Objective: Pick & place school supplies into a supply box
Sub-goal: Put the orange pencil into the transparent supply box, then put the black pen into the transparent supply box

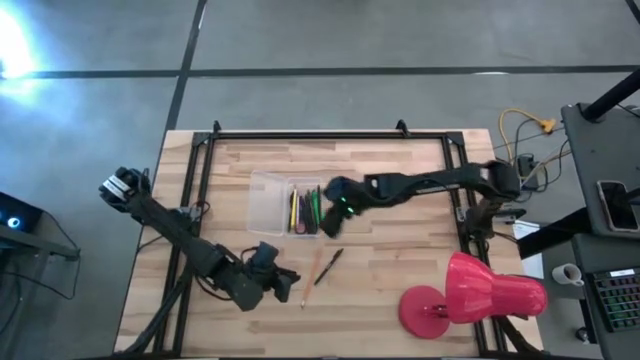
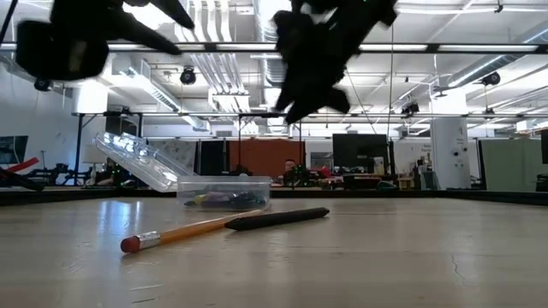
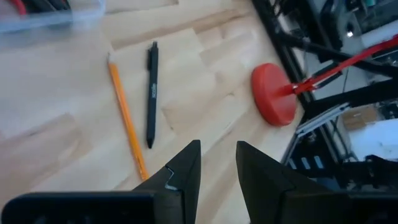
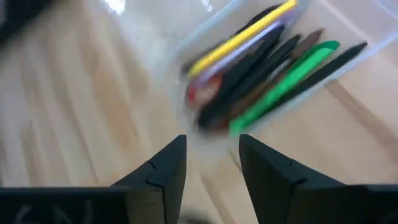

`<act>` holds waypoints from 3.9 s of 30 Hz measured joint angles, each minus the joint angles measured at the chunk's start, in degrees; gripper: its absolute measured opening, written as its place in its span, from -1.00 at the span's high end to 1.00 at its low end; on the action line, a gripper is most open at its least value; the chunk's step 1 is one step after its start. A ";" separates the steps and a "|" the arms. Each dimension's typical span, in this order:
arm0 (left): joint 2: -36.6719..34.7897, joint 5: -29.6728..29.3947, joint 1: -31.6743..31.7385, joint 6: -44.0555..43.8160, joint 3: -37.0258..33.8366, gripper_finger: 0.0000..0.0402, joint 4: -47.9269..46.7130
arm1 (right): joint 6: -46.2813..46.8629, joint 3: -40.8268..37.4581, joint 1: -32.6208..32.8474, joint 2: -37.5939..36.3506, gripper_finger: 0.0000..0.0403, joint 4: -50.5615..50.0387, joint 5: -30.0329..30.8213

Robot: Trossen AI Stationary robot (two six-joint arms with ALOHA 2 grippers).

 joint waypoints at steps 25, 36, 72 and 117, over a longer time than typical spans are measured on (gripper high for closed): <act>32.67 14.64 11.13 -3.33 35.90 0.68 -38.60 | 5.08 -3.18 11.36 -8.40 0.29 -26.62 20.92; 32.55 18.12 13.24 -5.50 25.02 0.68 -21.03 | 4.50 -4.25 11.41 -8.40 0.29 -26.63 20.90; 23.30 25.60 12.64 8.06 21.70 0.99 -35.58 | 8.81 -9.05 13.94 -9.90 0.29 -26.68 21.13; 6.54 21.81 21.07 27.83 19.54 1.00 -22.48 | -13.52 -18.83 26.42 -16.40 0.29 -5.03 14.30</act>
